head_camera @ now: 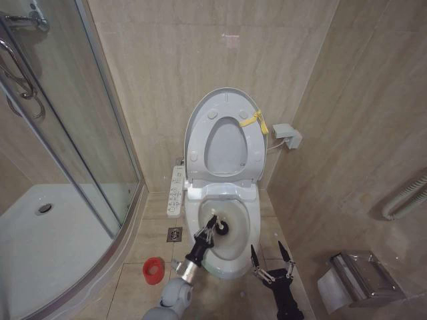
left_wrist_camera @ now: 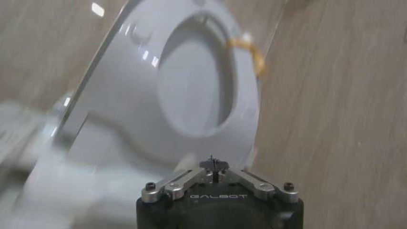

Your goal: Open the toilet lid, clean the toilet bowl with a toilet brush, close the toilet lid, and flush.

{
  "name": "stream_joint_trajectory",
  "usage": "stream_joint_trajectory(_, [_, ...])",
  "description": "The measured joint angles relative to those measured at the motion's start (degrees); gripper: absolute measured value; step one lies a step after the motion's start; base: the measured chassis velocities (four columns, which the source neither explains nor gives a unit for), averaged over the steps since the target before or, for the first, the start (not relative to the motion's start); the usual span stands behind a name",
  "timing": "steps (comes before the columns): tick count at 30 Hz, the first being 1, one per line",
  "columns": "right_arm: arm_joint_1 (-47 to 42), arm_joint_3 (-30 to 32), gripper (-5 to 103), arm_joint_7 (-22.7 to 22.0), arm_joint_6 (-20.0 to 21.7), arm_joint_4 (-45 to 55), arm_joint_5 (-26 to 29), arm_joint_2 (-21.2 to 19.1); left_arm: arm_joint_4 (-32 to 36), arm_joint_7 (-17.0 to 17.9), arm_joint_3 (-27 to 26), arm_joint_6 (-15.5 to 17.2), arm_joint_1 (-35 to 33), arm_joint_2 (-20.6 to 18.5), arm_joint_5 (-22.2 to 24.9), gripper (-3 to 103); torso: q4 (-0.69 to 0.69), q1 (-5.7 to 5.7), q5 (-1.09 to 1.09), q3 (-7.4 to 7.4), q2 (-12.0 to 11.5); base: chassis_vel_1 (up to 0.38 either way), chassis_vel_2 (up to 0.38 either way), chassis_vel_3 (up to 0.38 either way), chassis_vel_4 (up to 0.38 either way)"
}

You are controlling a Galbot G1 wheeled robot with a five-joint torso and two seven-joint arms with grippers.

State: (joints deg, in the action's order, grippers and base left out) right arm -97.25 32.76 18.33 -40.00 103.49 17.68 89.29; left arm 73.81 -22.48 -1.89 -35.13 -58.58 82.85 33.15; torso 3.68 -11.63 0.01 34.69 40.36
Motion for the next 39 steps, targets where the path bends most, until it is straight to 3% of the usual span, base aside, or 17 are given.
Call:
stream_joint_trajectory(2, [-0.01, 0.06, 100, -0.02, 0.0, 0.0, 0.09, -0.09, 1.65, 0.68, -0.05, 0.19, -0.07, -0.2, -0.3, 14, 0.0, 0.0, 0.0, 0.0, 0.0, 0.0, 0.0, 0.0, 0.0])
stream_joint_trajectory(3, [-0.01, 0.09, 100, -0.03, 0.0, 0.0, 0.16, -0.15, 3.03, 1.26, -0.15, 0.47, -0.15, -0.53, -0.49, 0, 0.0, 0.0, 0.0, 0.0, 0.0, 0.0, 0.0, 0.0, 0.0])
stream_joint_trajectory(7, [0.21, -0.02, 100, -0.03, 0.0, -0.43, 0.19, -0.2, 6.78, 2.15, -0.46, 1.1, -0.55, -2.02, -0.95, 0, -0.01, 0.0, 0.01, 0.0, 0.0, 0.0, 0.0, 0.0, 0.0])
stream_joint_trajectory(15, [1.0, -0.35, 100, -0.03, 0.09, -1.25, 0.13, -0.27, 6.48, 2.04, -0.77, 1.04, -1.8, -2.85, -1.27, 0, -0.01, 0.0, -0.01, 0.0, 0.0, 0.0, 0.0, 0.0, 0.0])
stream_joint_trajectory(25, [0.97, -0.33, 100, -0.07, 0.12, -1.4, 0.45, -0.75, 10.19, 5.68, -1.0, 4.22, -3.22, -5.6, -7.81, 0, 0.0, 0.0, -0.02, 0.0, 0.0, 0.0, 0.0, 0.0, 0.0])
stream_joint_trajectory(26, [0.94, -0.32, 100, -0.07, 0.12, -1.4, 0.56, -0.83, 10.95, 6.9, -1.22, 4.66, -3.24, -6.55, -9.3, 14, -0.01, 0.0, -0.02, 0.0, 0.0, 0.0, 0.0, 0.0, 0.0])
stream_joint_trajectory(27, [0.94, -0.32, 100, -0.07, 0.12, -1.4, 0.56, -0.83, 10.95, 6.9, -1.22, 4.66, -3.24, -6.55, -9.3, 14, -0.01, 0.0, -0.02, 0.0, 0.0, 0.0, 0.0, 0.0, 0.0])
stream_joint_trajectory(29, [0.9, -0.31, 100, -0.07, 0.05, -1.4, 0.78, -0.94, 12.11, 9.1, -1.65, 5.48, -2.73, -8.72, -13.4, 14, -0.02, 0.0, -0.02, 0.0, 0.0, 0.0, 0.0, 0.0, 0.0])
stream_joint_trajectory(32, [0.9, -0.3, 100, -0.07, -0.08, -1.41, 0.94, -0.99, 12.83, 9.76, -1.96, 6.02, -1.04, -11.8, -18.15, 14, -0.01, 0.01, -0.02, 0.0, 0.0, 0.0, 0.0, 0.0, 0.0])
stream_joint_trajectory(33, [0.89, -0.31, 100, -0.08, -0.2, -1.48, 1.0, -0.99, 12.95, 9.6, -1.83, 6.28, 0.11, -13.8, -19.61, 41, 0.0, 0.01, -0.02, 0.0, 0.0, 0.0, 0.0, 0.0, 0.0])
stream_joint_trajectory(35, [0.9, -0.32, 100, -0.06, -0.24, -1.52, 1.03, -1.0, 13.03, 9.17, -1.62, 6.48, 0.71, -14.92, -20.05, 41, 0.0, 0.01, -0.02, 0.0, 0.0, 0.0, 0.0, 0.0, 0.0])
stream_joint_trajectory(37, [0.91, -0.37, 100, -0.05, -0.36, -1.68, 1.12, -1.02, 13.11, 6.41, 0.19, 7.09, 3.39, -20.5, -21.73, 41, -0.02, 0.01, -0.03, 0.0, 0.0, 0.0, 0.0, 0.0, 0.0])
stream_joint_trajectory(39, [0.92, -0.41, 100, -0.04, -0.4, -1.71, 1.14, -1.02, 12.88, 5.49, 1.46, 7.35, 4.89, -22.69, -22.32, 41, -0.02, 0.01, -0.02, 0.0, 0.0, 0.0, 0.0, 0.0, 0.0])
